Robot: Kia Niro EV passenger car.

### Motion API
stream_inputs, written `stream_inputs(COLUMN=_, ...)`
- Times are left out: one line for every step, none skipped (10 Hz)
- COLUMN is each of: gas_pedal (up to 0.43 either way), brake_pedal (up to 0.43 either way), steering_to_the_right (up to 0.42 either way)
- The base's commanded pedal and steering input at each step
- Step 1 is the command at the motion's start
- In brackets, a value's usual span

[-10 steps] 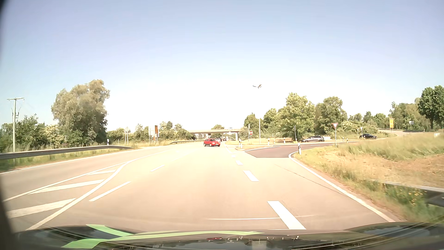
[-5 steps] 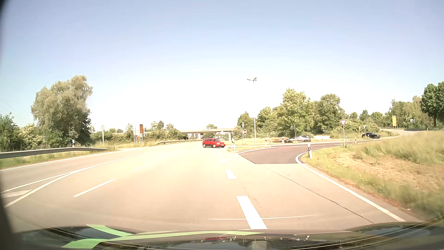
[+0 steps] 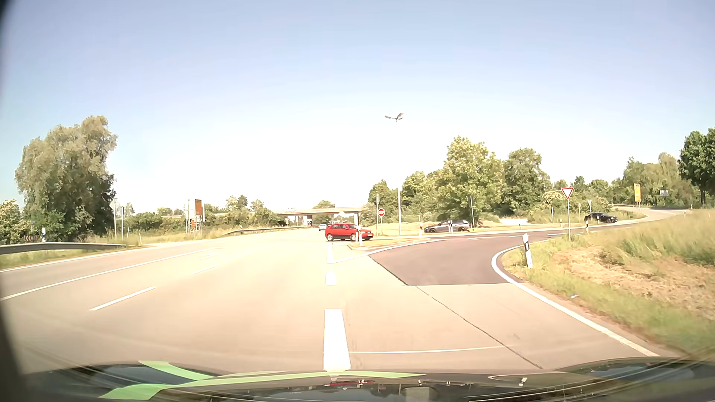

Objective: Follow the waypoints while adhering to traffic rules and regulations

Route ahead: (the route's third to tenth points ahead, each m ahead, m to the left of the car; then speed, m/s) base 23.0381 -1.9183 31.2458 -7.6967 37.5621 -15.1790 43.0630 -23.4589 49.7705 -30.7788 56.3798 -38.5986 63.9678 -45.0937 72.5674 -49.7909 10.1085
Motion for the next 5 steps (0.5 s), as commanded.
stream_inputs(gas_pedal=0.0, brake_pedal=0.152, steering_to_the_right=0.029)
stream_inputs(gas_pedal=0.0, brake_pedal=0.165, steering_to_the_right=0.03)
stream_inputs(gas_pedal=0.0, brake_pedal=0.165, steering_to_the_right=0.032)
stream_inputs(gas_pedal=0.0, brake_pedal=0.159, steering_to_the_right=0.034)
stream_inputs(gas_pedal=0.0, brake_pedal=0.159, steering_to_the_right=0.038)
